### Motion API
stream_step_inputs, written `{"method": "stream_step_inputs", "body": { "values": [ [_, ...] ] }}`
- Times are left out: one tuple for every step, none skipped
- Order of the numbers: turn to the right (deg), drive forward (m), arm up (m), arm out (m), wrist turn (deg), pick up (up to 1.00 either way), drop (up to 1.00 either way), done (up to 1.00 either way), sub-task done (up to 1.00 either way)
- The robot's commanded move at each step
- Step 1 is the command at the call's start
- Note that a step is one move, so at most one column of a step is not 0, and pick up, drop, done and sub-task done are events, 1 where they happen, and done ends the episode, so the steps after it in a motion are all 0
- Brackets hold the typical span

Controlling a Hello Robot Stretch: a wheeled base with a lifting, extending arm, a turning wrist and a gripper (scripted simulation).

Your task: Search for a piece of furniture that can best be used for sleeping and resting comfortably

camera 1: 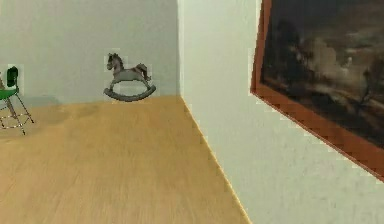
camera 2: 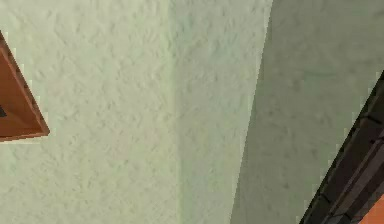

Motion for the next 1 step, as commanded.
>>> {"method": "stream_step_inputs", "body": {
  "values": [
    [18.0,0.00,0.00,0.00,0.0,0.00,0.00,0.00,0.00]
  ]
}}
